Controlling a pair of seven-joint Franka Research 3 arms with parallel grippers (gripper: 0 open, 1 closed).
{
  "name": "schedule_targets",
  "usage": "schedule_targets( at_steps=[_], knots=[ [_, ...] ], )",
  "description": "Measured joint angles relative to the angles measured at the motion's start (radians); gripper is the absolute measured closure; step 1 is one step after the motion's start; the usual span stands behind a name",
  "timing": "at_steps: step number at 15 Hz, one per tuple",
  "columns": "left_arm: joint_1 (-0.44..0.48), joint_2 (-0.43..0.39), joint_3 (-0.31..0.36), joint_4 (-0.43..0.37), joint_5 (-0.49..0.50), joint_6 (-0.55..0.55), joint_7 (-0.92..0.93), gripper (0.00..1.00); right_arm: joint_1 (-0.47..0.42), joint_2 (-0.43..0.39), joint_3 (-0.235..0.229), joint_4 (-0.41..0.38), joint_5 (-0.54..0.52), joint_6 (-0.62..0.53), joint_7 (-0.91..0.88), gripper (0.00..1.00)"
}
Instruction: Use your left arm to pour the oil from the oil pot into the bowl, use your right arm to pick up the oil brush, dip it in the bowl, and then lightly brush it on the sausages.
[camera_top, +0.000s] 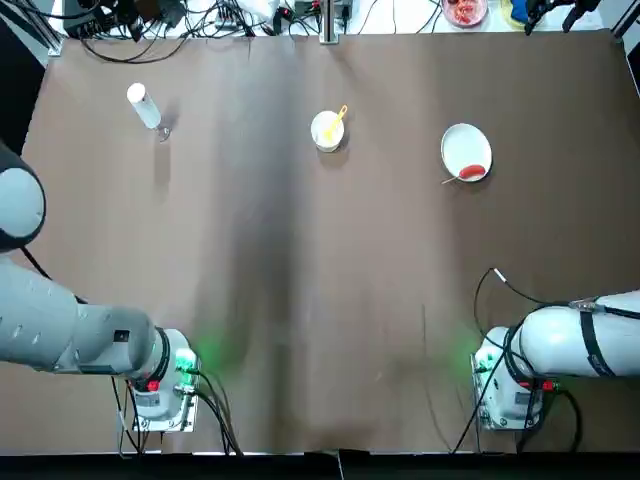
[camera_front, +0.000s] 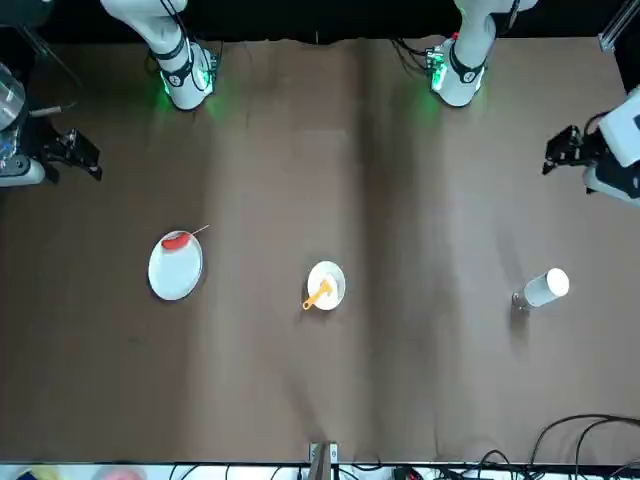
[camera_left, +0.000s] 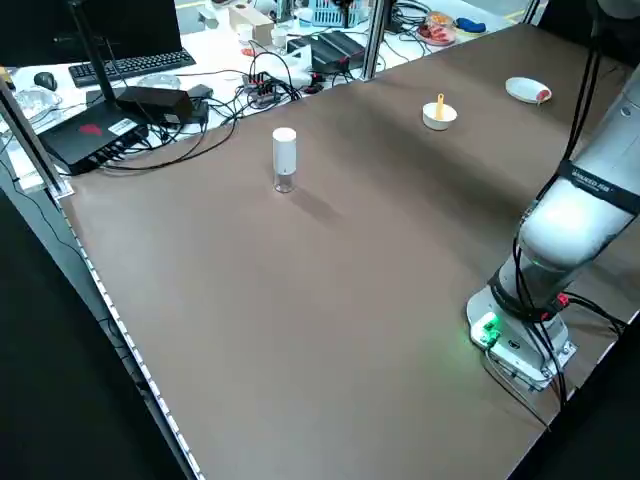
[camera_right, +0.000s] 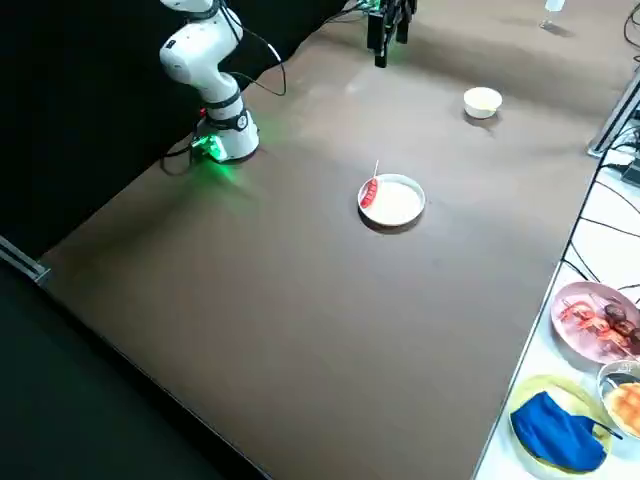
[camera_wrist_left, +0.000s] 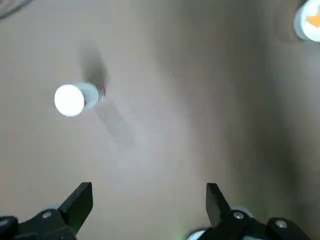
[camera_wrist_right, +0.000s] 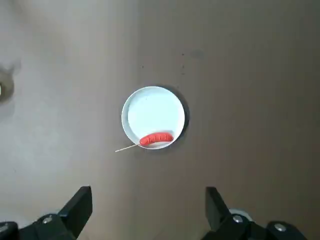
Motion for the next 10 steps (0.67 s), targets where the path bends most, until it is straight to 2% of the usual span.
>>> schedule_targets(
  at_steps=[1, 4, 7, 10],
  knots=[
    [0.049, 0.024, 0.002, 0.0, -0.052, 0.05, 0.159, 0.0, 0.002, 0.023, 0.004, -0.001, 0.0, 0.012, 0.0, 0.0],
    [0.131, 0.068, 0.004, 0.0, -0.165, 0.082, 0.33, 0.0, 0.002, 0.052, 0.005, -0.001, 0.0, 0.062, 0.0, 0.0],
    [0.21, 0.116, 0.004, 0.0, -0.276, 0.085, 0.537, 0.0, 0.006, 0.061, 0.008, 0.0, 0.001, 0.064, -0.001, 0.0],
    [0.261, 0.181, 0.005, 0.0, -0.364, 0.093, 0.728, 0.0, 0.05, 0.081, 0.012, -0.001, 0.001, 0.062, -0.003, 0.0]
  ],
)
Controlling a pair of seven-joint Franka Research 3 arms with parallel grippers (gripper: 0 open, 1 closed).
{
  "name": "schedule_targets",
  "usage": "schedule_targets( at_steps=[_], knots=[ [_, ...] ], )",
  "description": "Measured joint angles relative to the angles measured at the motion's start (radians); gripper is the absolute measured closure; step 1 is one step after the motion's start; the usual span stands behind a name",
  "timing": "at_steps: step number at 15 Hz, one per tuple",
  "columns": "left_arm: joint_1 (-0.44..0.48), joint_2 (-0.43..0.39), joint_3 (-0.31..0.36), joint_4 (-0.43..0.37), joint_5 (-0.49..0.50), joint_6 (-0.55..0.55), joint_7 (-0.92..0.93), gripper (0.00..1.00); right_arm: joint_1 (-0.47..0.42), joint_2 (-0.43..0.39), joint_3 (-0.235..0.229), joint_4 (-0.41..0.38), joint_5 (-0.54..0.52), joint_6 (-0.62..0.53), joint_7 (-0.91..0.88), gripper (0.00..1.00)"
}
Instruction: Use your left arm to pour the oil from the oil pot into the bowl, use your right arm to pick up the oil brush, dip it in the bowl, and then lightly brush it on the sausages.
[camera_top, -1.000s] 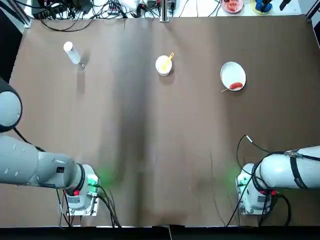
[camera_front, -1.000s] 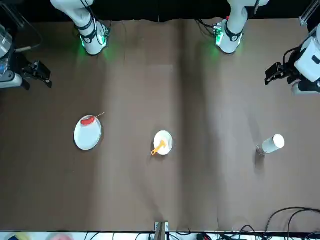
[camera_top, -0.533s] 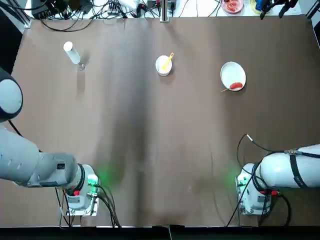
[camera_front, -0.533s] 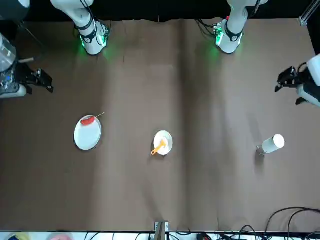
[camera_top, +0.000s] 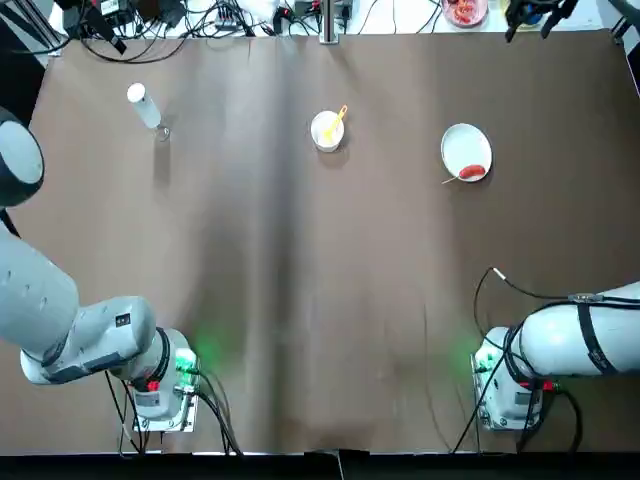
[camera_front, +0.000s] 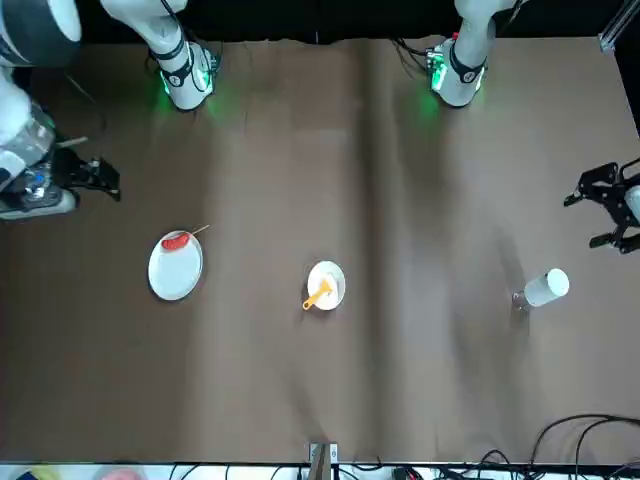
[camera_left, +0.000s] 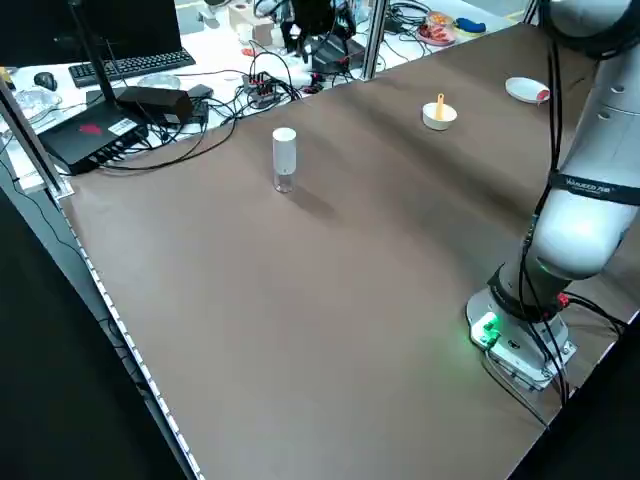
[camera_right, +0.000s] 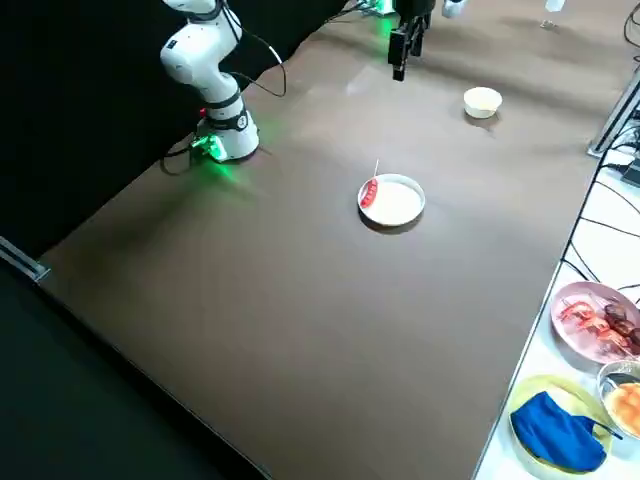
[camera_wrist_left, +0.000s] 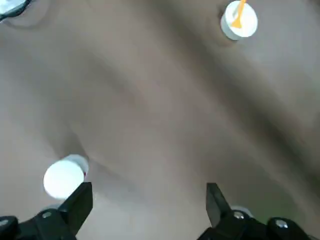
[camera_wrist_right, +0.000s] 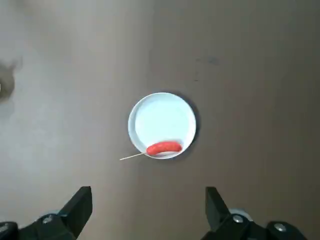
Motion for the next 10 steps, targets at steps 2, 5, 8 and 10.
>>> schedule_targets(
  at_steps=[2, 5, 8, 10],
  knots=[
    [0.018, 0.047, -0.002, 0.002, -0.044, 0.018, 0.064, 0.0, 0.034, 0.018, 0.003, 0.0, 0.0, -0.001, 0.0, 0.0],
    [0.041, 0.1, -0.003, 0.011, -0.148, 0.042, 0.242, 0.0, 0.066, 0.027, 0.005, 0.001, 0.0, 0.003, 0.0, 0.0],
    [0.099, 0.178, -0.002, 0.016, -0.293, 0.045, 0.512, 0.0, 0.089, 0.027, 0.007, 0.01, 0.01, 0.005, 0.0, 0.0],
    [0.118, 0.226, -0.001, 0.028, -0.328, 0.051, 0.641, 0.0, 0.094, 0.027, 0.007, 0.011, 0.044, 0.005, 0.001, 0.0]
  ],
)
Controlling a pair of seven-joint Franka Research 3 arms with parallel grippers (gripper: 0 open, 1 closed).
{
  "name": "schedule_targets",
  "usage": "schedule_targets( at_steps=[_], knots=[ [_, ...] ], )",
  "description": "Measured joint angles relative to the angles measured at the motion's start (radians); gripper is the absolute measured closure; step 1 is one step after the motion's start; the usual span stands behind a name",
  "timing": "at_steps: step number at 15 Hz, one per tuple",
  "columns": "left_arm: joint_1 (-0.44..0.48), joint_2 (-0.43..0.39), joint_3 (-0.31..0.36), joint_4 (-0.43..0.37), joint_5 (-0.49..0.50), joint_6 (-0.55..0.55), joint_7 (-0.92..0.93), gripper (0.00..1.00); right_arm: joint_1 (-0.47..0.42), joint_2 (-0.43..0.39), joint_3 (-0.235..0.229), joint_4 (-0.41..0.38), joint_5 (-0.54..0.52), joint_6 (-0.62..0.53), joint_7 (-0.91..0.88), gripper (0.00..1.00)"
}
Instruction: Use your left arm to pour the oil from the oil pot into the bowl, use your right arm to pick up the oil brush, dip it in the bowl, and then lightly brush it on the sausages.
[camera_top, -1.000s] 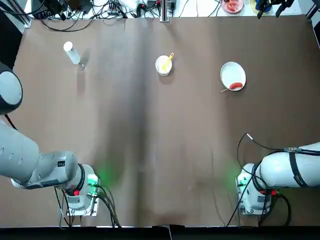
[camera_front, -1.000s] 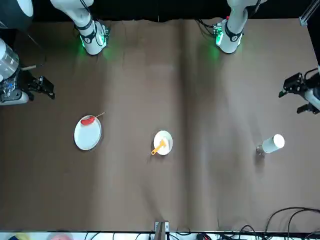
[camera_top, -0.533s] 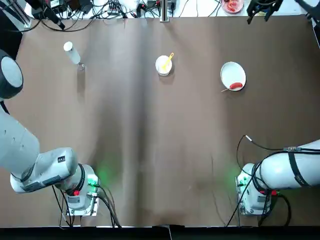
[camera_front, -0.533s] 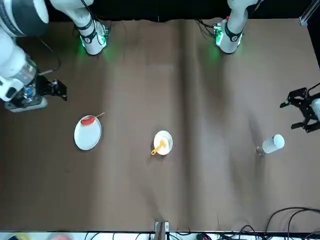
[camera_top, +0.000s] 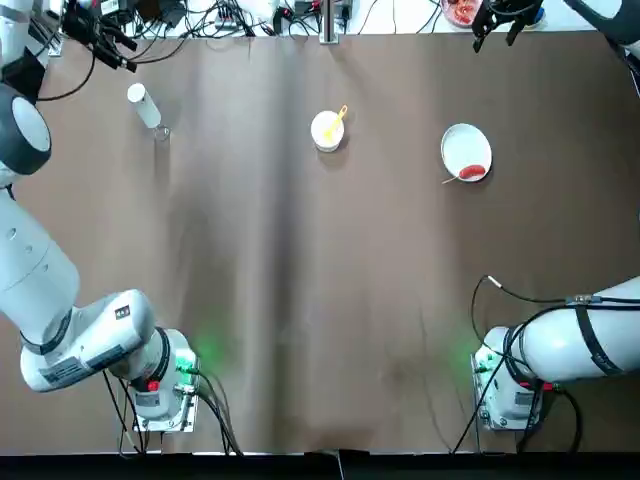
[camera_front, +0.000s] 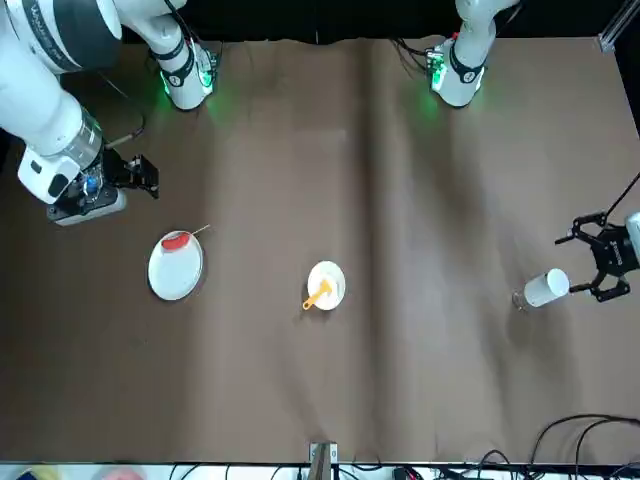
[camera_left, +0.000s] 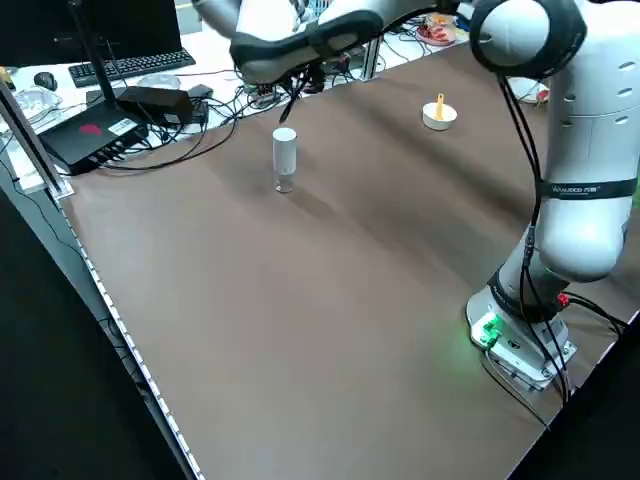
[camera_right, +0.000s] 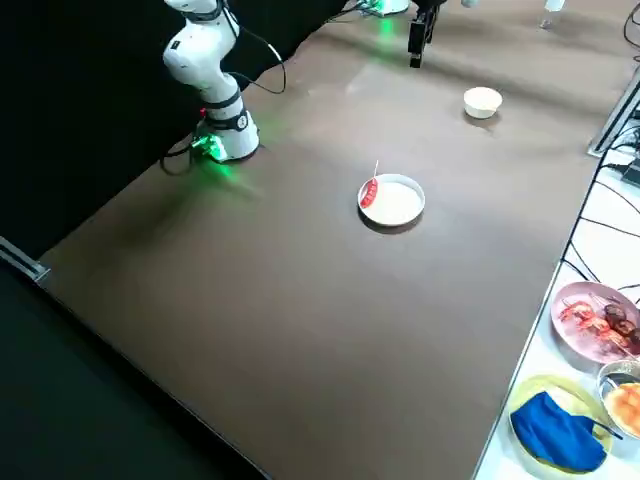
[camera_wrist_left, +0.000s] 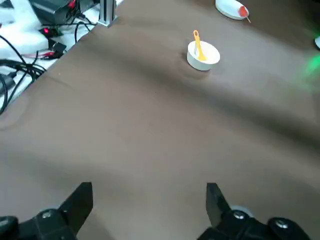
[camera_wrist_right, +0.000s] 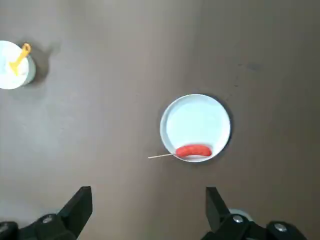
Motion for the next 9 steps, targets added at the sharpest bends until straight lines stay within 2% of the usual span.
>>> schedule_targets(
  at_steps=[3, 5, 9],
  knots=[
    [0.024, 0.046, 0.0, 0.023, -0.007, 0.006, 0.147, 0.0, 0.0, 0.0, -0.006, 0.0, 0.023, -0.003, 0.0, 0.0],
    [0.088, 0.073, -0.001, 0.026, -0.074, 0.006, 0.342, 0.0, -0.002, 0.0, -0.011, 0.0, 0.024, -0.002, 0.0, 0.0],
    [0.127, 0.107, -0.001, 0.038, -0.103, 0.006, 0.483, 0.0, -0.042, 0.0, -0.021, 0.0, 0.024, -0.005, 0.001, 0.0]
  ],
)
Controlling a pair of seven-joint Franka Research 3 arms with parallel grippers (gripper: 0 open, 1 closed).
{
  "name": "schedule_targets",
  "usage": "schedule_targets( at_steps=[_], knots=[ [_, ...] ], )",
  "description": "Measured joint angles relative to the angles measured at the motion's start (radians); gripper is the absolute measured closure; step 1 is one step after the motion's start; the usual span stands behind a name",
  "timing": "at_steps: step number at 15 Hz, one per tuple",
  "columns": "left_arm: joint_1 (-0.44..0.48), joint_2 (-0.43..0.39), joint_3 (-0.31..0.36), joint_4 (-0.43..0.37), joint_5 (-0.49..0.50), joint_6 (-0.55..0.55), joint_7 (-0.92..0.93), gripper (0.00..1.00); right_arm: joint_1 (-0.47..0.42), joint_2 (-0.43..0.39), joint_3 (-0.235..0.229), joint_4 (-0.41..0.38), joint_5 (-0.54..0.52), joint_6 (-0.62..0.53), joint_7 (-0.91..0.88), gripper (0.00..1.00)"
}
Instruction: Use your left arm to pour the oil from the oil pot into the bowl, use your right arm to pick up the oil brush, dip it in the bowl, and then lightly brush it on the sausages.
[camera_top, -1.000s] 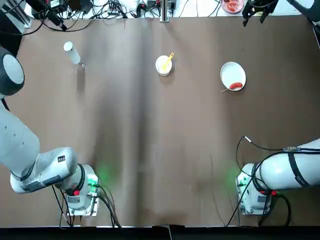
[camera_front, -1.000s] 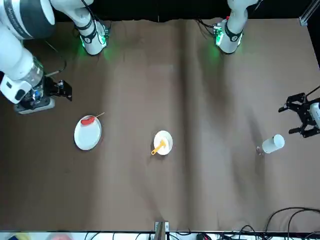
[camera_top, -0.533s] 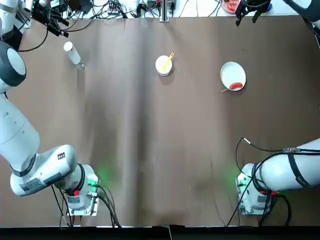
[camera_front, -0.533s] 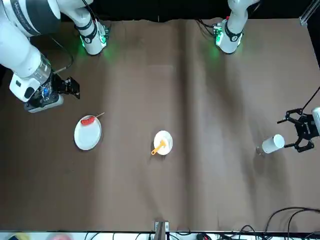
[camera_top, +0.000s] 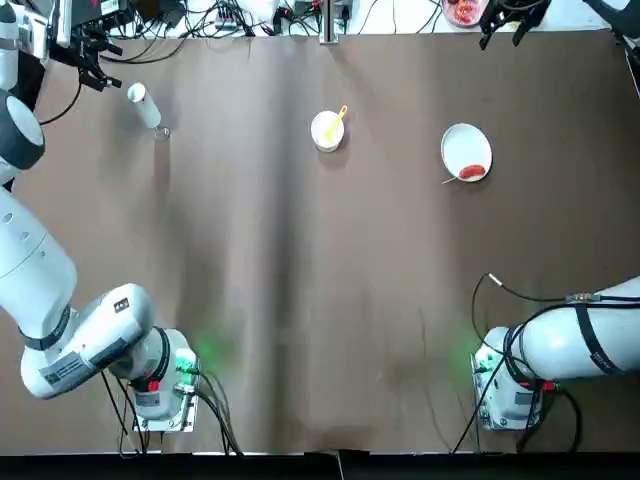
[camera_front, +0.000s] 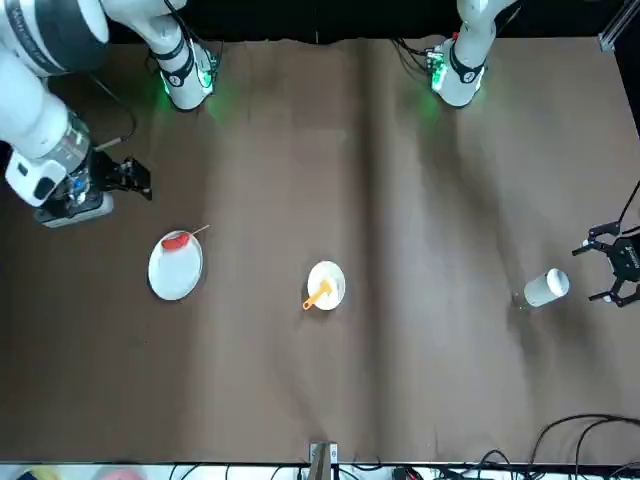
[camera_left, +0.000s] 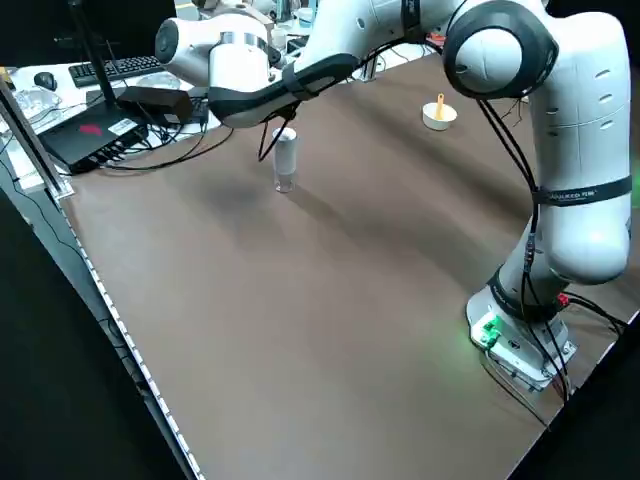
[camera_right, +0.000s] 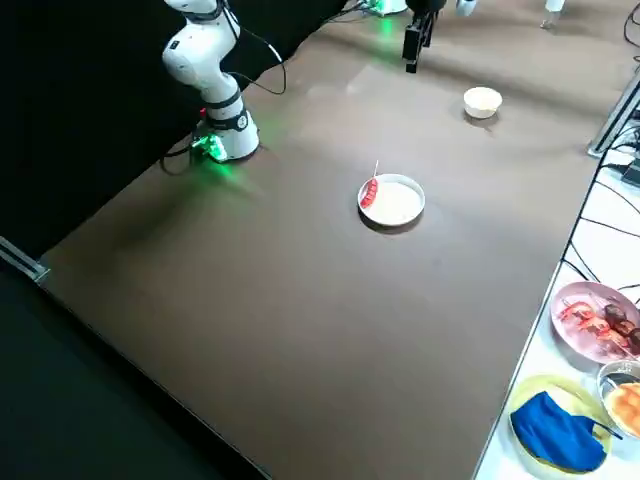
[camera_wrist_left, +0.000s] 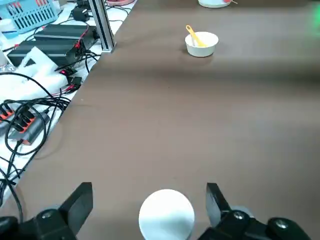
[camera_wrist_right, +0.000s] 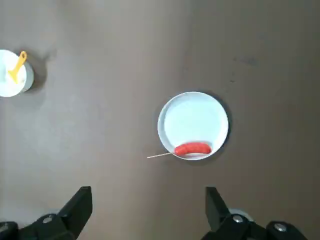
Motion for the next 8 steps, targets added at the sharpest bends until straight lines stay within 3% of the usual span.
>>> schedule_targets(
  at_steps=[8],
  knots=[
    [0.038, 0.127, -0.002, 0.003, -0.067, -0.001, 0.096, 0.0, -0.022, 0.0, 0.002, 0.001, 0.006, 0.008, 0.0, 0.0]
  ],
)
